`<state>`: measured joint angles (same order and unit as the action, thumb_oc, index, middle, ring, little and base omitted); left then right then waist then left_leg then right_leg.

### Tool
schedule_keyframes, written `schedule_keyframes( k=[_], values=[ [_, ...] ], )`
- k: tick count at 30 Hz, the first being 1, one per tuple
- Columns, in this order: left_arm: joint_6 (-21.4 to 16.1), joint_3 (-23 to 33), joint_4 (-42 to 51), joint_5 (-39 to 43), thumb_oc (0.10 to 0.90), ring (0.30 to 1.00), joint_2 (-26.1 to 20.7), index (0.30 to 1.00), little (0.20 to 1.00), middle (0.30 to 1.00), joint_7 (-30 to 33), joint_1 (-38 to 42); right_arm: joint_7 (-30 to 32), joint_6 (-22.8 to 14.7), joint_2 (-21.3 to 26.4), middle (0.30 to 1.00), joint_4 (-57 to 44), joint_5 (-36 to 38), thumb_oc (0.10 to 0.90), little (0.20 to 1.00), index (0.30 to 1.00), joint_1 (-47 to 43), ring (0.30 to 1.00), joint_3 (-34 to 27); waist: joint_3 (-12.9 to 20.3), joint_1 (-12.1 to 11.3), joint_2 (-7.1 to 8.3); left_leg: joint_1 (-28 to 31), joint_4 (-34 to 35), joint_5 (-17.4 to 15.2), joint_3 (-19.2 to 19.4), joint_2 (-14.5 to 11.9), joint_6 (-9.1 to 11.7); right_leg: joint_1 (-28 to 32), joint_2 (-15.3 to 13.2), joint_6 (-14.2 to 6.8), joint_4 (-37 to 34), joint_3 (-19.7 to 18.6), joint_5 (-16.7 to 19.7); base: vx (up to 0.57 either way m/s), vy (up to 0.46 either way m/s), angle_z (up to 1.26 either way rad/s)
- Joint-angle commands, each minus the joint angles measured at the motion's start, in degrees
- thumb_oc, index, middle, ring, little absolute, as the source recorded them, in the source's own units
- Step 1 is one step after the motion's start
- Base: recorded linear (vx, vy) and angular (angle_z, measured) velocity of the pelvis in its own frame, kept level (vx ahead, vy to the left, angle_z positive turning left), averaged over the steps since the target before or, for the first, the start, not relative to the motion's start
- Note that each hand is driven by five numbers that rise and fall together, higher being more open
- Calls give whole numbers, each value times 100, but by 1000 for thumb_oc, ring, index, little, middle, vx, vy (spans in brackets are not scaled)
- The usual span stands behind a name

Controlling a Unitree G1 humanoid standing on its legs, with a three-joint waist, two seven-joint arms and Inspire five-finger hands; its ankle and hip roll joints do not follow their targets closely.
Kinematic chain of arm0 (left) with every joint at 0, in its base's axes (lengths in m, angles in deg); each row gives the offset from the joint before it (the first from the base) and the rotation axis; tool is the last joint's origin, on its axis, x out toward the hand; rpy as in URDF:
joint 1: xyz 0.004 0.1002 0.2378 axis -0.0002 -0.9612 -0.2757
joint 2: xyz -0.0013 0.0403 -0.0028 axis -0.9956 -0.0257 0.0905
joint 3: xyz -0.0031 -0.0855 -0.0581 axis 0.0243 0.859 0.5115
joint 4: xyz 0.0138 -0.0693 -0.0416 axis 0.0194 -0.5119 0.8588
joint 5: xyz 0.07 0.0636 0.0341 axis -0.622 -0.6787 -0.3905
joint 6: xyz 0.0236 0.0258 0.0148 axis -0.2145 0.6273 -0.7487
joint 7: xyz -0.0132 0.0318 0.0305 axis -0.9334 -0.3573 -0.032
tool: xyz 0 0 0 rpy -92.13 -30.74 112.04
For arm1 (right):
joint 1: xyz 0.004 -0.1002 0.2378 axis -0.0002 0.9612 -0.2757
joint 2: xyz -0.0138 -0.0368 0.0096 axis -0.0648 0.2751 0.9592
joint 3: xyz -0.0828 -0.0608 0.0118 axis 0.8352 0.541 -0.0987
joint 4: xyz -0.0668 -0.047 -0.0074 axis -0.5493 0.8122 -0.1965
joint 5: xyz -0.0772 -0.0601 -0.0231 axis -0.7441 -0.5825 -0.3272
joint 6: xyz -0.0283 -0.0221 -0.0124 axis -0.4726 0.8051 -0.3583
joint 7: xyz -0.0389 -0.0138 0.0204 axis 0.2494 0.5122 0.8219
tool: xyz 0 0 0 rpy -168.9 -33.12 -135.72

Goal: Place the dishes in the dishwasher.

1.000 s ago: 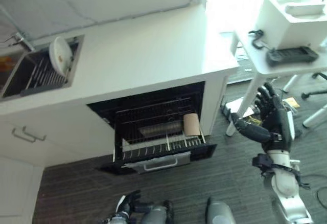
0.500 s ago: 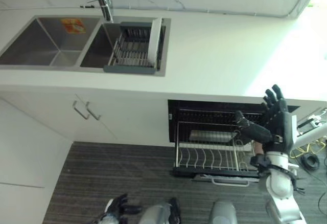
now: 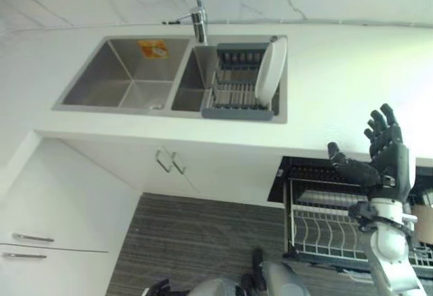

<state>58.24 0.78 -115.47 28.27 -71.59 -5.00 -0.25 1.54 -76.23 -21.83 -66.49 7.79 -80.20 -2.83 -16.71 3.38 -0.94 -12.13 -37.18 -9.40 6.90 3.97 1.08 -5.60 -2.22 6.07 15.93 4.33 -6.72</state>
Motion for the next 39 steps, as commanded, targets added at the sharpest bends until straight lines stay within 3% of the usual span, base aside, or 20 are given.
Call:
schedule_keyframes(
  k=[1,5,6,7,12,19,21,22,23,29,32,39],
  values=[
    [-129,-116,72,-109,800,900,-123,900,900,900,-2,-42,162,-420,315,900,-673,-285,800,900,900,-643,900,-355,84,27,21,711,1999,480,-380,-343,-73,310,189,-687,126,-212,-400,115,289,-71],
    [-240,-97,-68,-173,800,900,-61,900,900,900,-126,-107,199,-359,402,900,-614,-281,800,900,900,-808,900,-204,28,-147,-119,48,1999,728,-1093,-490,151,429,246,-740,126,-586,-520,129,270,-61],
    [-264,-107,-99,-293,800,900,-41,900,900,900,-165,-106,279,-403,392,900,-598,-351,800,900,900,-815,900,-196,15,-172,-135,-48,1999,782,-1065,-494,169,461,228,-746,126,-600,-544,172,314,-65],
    [-249,-190,-146,-472,800,900,-64,900,900,900,-244,-89,435,-385,414,900,-615,-383,800,900,900,-805,900,-251,43,-141,-161,-39,1999,593,-801,-546,107,466,130,-783,126,-477,-561,164,293,-70],
    [-312,-480,-185,-807,800,900,-121,900,900,900,-305,-139,508,-515,351,900,-654,-231,800,900,900,-727,900,-352,34,-39,-323,292,1999,207,-851,-402,-103,212,-121,-951,126,-341,-361,94,253,-42],
    [-343,-533,-293,-306,800,900,-187,900,900,900,-247,-181,249,-550,116,900,-776,-227,800,900,900,-665,900,-303,-39,80,-420,446,1999,-88,-749,-229,-415,-93,-322,-1167,126,-355,-89,34,149,-28],
    [-313,-490,-259,-141,800,900,-201,900,900,900,-238,-224,53,-528,69,900,-786,-162,800,900,900,-679,900,-275,-56,51,-428,469,1999,-134,-555,-279,-443,-144,-388,-1242,126,-79,87,2,86,-47],
    [-296,-445,-213,64,800,900,-198,900,900,900,-182,-275,-165,-539,21,900,-758,-73,800,900,900,-731,900,-215,-83,-38,-446,509,1999,-160,-327,-386,-442,-56,-415,-1261,126,259,99,-89,21,-73],
    [-324,-307,-156,300,800,900,-179,900,900,900,-105,-311,-262,-586,40,900,-705,17,800,900,900,-853,900,-65,-50,-241,-413,429,1999,-160,-72,-501,-438,-75,-511,-1266,126,649,60,-191,-103,-171],
    [-276,-284,-99,297,800,900,-123,900,900,900,-91,-357,254,-714,111,900,-683,-354,800,900,900,-1208,900,75,-21,-458,-244,308,1999,-118,139,-583,-318,-257,-704,-1258,126,766,-127,-67,-129,-60],
    [-212,-300,-71,143,800,900,-73,900,900,900,-95,-408,180,-548,231,900,-793,-185,800,900,900,-1280,900,15,21,-486,-186,345,1999,-120,178,-606,-263,-255,-734,-1258,126,772,-144,33,-77,7],
    [-147,-329,-129,-74,800,900,-64,900,900,900,-81,-466,-712,145,321,900,-762,679,800,900,900,-1532,900,-85,58,-509,-82,494,1999,-170,273,-637,-189,-213,-780,-1256,126,747,-173,59,-51,-8]
  ],
)
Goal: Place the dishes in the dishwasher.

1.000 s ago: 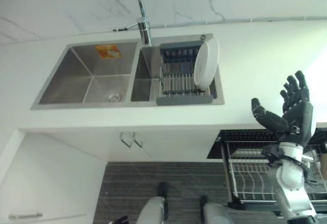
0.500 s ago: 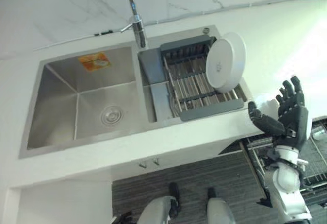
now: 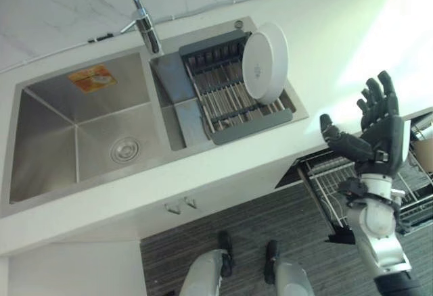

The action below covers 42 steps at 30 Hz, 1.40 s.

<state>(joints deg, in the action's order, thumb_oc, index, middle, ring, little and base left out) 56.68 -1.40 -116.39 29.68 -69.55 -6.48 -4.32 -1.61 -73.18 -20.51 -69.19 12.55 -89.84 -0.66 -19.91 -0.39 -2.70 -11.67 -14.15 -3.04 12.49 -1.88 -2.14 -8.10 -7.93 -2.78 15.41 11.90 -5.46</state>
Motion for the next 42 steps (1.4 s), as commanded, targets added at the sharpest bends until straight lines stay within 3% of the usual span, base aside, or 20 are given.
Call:
schedule_keyframes(
  k=[1,11,26,42],
  values=[
    [28,-118,-47,-241,800,900,-276,900,900,900,68,-63,-468,-96,193,900,-489,232,800,900,900,-596,900,-304,381,-134,105,461,-304,-806,-290,-53,140,42,-208,-369,178,-20,-301,74,-35,-1],
    [250,-237,-47,-284,800,900,-433,900,900,900,15,94,-396,673,238,900,-377,330,800,900,900,-1479,900,-78,287,-261,174,416,-304,-754,-401,-49,188,-31,-231,-350,178,-41,-259,35,-21,0],
    [367,-359,-64,-220,800,900,-566,900,900,900,-46,345,-127,1301,83,900,154,500,800,900,900,-2754,900,303,83,-470,69,257,-304,-614,-654,-76,277,-3,-263,-278,178,128,-254,25,-6,7],
    [414,-387,-121,-130,800,900,-588,900,900,900,-21,392,205,1624,59,900,693,611,800,900,900,-3096,900,469,-48,-555,20,272,-304,-560,-759,-52,289,81,-258,-221,178,176,-254,26,-1,3]
  ],
)
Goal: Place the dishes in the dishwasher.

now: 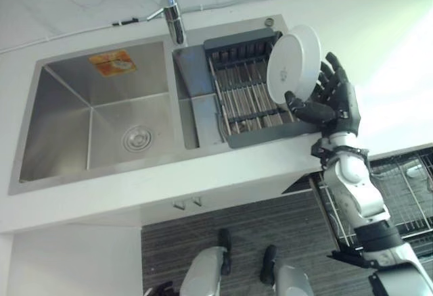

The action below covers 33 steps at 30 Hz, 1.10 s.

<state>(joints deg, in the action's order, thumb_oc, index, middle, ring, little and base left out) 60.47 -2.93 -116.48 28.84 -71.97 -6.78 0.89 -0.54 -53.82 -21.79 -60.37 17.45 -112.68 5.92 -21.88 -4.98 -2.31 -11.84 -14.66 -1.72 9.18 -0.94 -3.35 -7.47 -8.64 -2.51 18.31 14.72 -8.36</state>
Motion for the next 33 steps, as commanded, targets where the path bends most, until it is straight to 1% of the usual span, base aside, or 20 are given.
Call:
schedule_keyframes(
  k=[1,5,9,15,16,17,18,28,33],
  values=[
    [40,-247,-112,-46,800,900,-347,900,900,900,6,-109,125,-285,201,900,-132,105,800,900,900,-887,900,-201,133,-106,-31,278,-253,-686,-436,-145,412,12,-188,-244,-112,-99,38,0,0,0],
    [7,-369,-111,6,800,900,-369,900,900,900,21,-11,181,-178,294,900,137,87,800,900,900,-1263,900,-212,23,-158,-91,221,-253,-651,-491,-125,425,-15,-204,-235,-112,-63,57,-5,5,3],
    [20,-407,-94,10,800,900,-408,900,900,900,-17,53,103,-150,376,900,299,89,800,900,900,-1510,900,-170,-30,-198,-126,174,-253,-624,-543,-99,426,-32,-214,-231,-112,-47,64,-1,4,4],
    [59,-472,-85,16,800,900,-439,900,900,900,-88,135,59,4,430,900,495,-40,800,900,900,-1867,900,-45,-99,-244,-188,127,-253,-585,-602,-70,436,-42,-230,-210,-112,-12,74,-6,20,7],
    [75,-480,-81,31,800,900,-449,900,900,900,-97,146,29,49,438,589,509,-87,593,589,589,-1908,589,-12,-109,-251,-190,122,-253,-581,-604,-71,435,-42,-232,-209,-112,-6,75,-5,11,7],
    [77,-480,-81,32,800,900,-448,900,900,900,-96,148,28,60,439,589,512,-98,593,589,589,-1919,589,-7,-111,-253,-190,122,-253,-579,-604,-71,435,-42,-232,-209,-112,-5,76,-6,13,4],
    [103,-481,-66,28,800,900,-450,900,900,900,-94,162,37,103,440,300,525,-182,400,300,300,-1961,300,19,-119,-262,-189,121,-253,-574,-609,-72,436,-38,-231,-207,-112,2,79,0,0,0],
    [79,-480,-24,-8,800,900,-465,900,900,900,-81,177,215,62,556,300,690,-468,400,300,300,-2089,300,81,-168,-312,-178,100,-253,-559,-615,-84,434,-27,-225,-207,-112,60,93,-17,-2,3],
    [35,-468,-37,-40,800,900,-441,900,900,900,-39,193,448,-144,552,300,610,-643,400,300,300,-2041,300,85,-164,-290,-153,132,-253,-577,-584,-105,436,-10,-218,-211,-112,47,89,-25,-12,4]
  ],
)
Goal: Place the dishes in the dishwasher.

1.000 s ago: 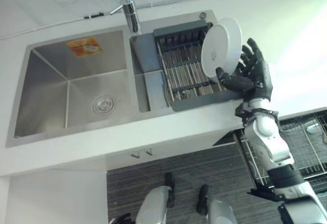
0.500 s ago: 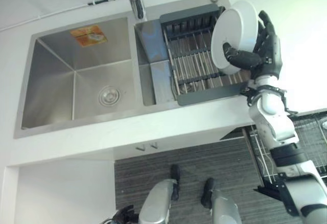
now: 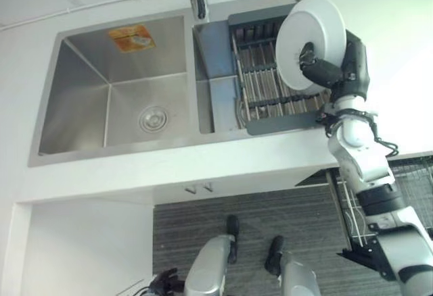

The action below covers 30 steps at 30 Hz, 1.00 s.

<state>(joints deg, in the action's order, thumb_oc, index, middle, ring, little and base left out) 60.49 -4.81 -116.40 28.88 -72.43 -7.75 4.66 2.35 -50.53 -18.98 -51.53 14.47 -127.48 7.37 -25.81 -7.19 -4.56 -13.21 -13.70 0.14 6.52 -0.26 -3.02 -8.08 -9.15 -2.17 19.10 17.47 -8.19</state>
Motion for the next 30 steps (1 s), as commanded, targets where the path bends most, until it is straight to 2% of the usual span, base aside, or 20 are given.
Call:
schedule_keyframes(
  k=[1,7,8,11,15,19,22,24,25,30],
  values=[
    [14,-281,-53,-51,800,900,-396,900,900,900,56,-181,241,-586,281,300,-298,-401,400,300,300,-560,300,-68,239,-64,75,279,-349,-769,-313,-174,401,59,-165,-247,-191,-229,69,-31,-20,0],
    [-97,-242,-107,-167,800,900,-356,900,900,900,137,-204,523,-1333,90,300,-643,-734,400,300,300,-369,300,-38,468,-14,114,353,-349,-835,-261,-219,423,157,-137,-265,-191,-237,-1,-37,-28,-1],
    [-114,-217,-116,-216,800,900,-363,900,900,900,145,-201,553,-1648,20,300,-791,-835,400,300,300,-285,300,-7,590,14,137,385,-349,-856,-234,-239,434,198,-125,-272,-191,-240,-33,-12,-43,-3],
    [-132,-193,-153,-262,800,900,-359,900,900,900,142,-178,639,-1998,-134,300,-1048,-1040,400,300,300,-158,300,65,779,63,178,453,-349,-895,-182,-266,440,261,-107,-272,-191,-261,-86,-21,-39,-9],
    [-183,-158,-210,-564,800,900,-326,900,900,900,87,-201,1010,-2236,-285,300,-1489,-1101,400,300,300,187,300,2,1099,157,244,643,-349,-1006,-31,-324,432,389,-65,-269,-191,-312,-173,13,-48,-15],
    [-250,-193,-265,-533,800,900,-244,900,900,900,106,-228,1009,-2503,-363,300,-1762,-1054,400,300,300,538,300,-138,1304,272,296,762,-349,-1079,103,-388,427,419,-17,-277,-191,-434,-218,6,-44,-27],
    [-451,-41,-202,-287,800,900,-179,900,900,900,413,-190,1313,-2766,-297,300,-2232,-1056,400,300,300,1141,300,-471,1450,504,327,959,-349,-1163,285,-486,427,498,60,-270,-191,-600,-269,18,-20,-40],
    [-451,3,-91,-272,800,900,-220,900,900,900,512,-132,1363,-2876,-234,300,-2327,-1048,400,300,300,1408,300,-608,1468,594,319,1009,-349,-1173,337,-511,415,526,86,-263,-191,-638,-270,9,11,-42],
    [-511,35,60,-254,800,900,-301,900,900,900,558,-12,1533,-3050,-148,300,-2437,-1155,400,300,300,1836,300,-825,1486,741,313,1101,-349,-1214,429,-550,402,573,122,-261,-191,-702,-294,-12,13,-25],
    [-809,-69,461,-429,800,900,-331,900,900,900,416,125,1526,-3354,22,300,-2521,-1082,400,300,300,2691,300,-1375,1506,998,330,1206,-349,-1278,580,-592,387,534,167,-289,-191,-882,-288,-20,-10,-19]
  ],
)
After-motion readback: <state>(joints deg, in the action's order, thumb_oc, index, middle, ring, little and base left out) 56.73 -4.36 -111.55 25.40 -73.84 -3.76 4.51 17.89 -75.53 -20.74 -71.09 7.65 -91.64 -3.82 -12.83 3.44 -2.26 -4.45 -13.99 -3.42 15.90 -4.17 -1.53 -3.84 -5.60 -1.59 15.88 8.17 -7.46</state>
